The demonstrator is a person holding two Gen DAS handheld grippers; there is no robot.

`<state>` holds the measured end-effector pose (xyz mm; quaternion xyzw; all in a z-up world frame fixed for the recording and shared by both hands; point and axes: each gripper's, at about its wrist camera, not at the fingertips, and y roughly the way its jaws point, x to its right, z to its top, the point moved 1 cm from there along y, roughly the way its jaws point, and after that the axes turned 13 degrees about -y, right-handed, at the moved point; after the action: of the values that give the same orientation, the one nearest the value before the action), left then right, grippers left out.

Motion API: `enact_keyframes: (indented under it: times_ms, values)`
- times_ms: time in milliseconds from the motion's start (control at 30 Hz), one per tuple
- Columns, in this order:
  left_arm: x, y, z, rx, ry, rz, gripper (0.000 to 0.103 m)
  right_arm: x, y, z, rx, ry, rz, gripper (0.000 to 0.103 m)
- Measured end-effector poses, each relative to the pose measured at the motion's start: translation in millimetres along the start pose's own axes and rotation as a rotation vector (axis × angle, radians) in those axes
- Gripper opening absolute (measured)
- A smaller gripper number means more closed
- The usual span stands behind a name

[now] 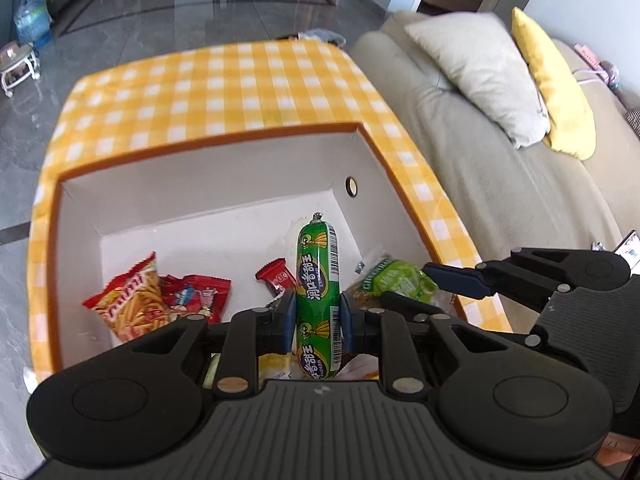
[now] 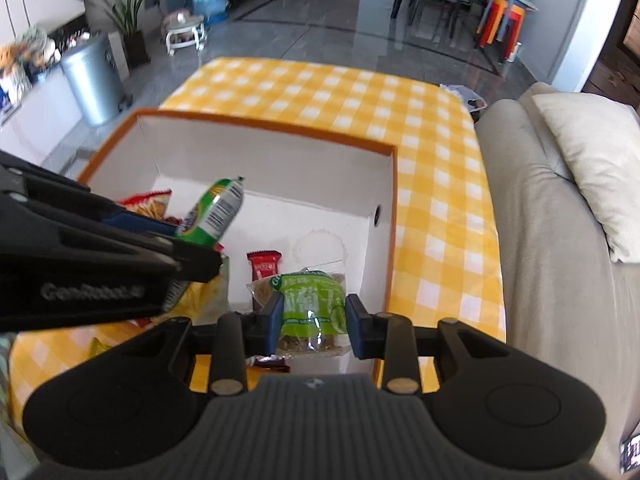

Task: Organize snacks
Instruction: 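Carry the sausage and green bag over the orange box and open both tools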

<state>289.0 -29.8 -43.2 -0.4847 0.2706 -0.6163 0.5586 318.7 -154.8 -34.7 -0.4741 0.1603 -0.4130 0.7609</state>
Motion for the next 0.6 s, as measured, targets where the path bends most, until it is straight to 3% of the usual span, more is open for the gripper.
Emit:
enact_keyframes:
  times_ms: [600]
  values:
    - [-10, 59, 7, -0.161, -0.036, 0.039, 0.024, -5, 59, 3, -0.123, -0.104, 0.04, 0.031]
